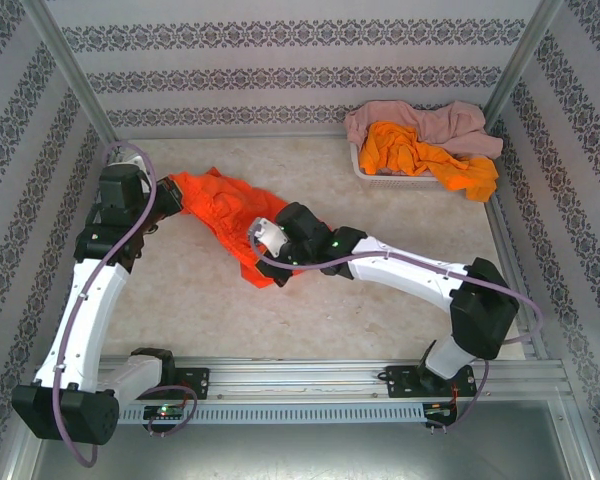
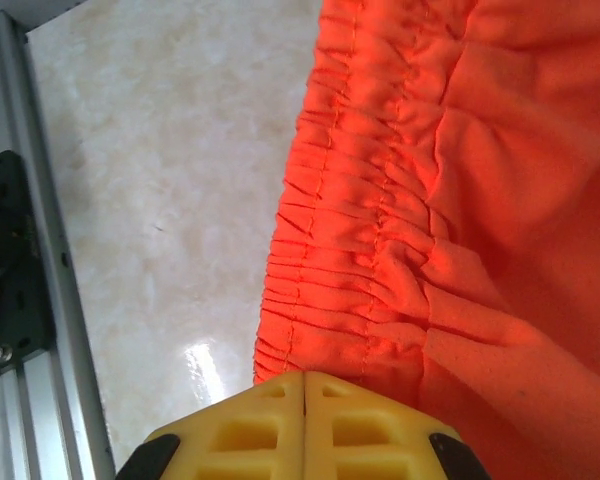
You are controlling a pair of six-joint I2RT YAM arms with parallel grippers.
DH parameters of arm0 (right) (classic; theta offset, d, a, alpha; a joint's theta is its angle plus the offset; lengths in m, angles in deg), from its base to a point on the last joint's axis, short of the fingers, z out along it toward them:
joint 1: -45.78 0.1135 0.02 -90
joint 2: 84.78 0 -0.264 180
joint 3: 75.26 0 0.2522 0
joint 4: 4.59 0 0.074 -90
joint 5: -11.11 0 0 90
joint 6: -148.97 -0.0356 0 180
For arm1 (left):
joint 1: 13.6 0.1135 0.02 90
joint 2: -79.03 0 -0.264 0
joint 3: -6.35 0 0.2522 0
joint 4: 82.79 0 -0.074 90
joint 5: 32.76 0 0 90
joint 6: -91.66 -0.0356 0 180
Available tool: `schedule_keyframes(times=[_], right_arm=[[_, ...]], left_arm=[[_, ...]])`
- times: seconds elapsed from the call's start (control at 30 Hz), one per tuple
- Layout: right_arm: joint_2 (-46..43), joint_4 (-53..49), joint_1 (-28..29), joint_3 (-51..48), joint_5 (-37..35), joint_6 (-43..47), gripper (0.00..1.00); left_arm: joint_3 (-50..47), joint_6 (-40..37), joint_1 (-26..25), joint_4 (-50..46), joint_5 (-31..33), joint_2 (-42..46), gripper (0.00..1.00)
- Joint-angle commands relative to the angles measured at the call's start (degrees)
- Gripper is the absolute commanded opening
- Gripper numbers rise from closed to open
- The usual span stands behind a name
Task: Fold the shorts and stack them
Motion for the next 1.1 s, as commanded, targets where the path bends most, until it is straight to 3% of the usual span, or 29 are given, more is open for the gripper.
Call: schedule_keyframes(times=[0.0, 0.4, 0.53, 0.63, 0.67, 0.9, 0.97, 1.07], right_arm=[[2.5, -1.4, 1.5, 4.4, 3.2, 1.2, 0.0], [11.9, 3.8, 4.1, 18.5, 10.9, -6.1, 0.0], [17.5, -0.9, 6.5, 27.8, 11.6, -4.9, 0.01], [16.6, 0.4, 6.6, 28.7, 11.2, -5.5, 0.47], [15.2, 1.8, 6.4, 27.3, 10.1, -5.5, 0.54], [-0.4, -1.3, 5.2, 17.3, -8.1, 4.0, 0.8], [-5.0, -1.1, 3.4, 13.9, -9.0, 3.5, 0.88], [-11.2, -0.6, -2.0, 8.3, -8.4, -0.7, 0.92]], left_arm=[[-0.1, -2.6, 1.3, -1.0, 1.3, 0.9, 0.0], [1.7, -4.8, 5.8, -2.4, 1.8, 1.4, 0.0], [6.5, -6.1, 9.1, -4.1, 2.2, 1.3, 0.0], [10.3, -7.0, 9.7, -5.6, 1.3, 0.3, 0.0], [10.5, -7.0, 9.6, -5.6, 0.4, 0.0, 0.0], [5.9, -2.7, 9.3, 2.3, -10.3, -0.6, 0.0], [8.0, -2.0, 8.5, 3.2, -11.3, -1.6, 0.0], [12.4, -0.6, 4.4, 3.4, -10.4, -4.5, 0.0]])
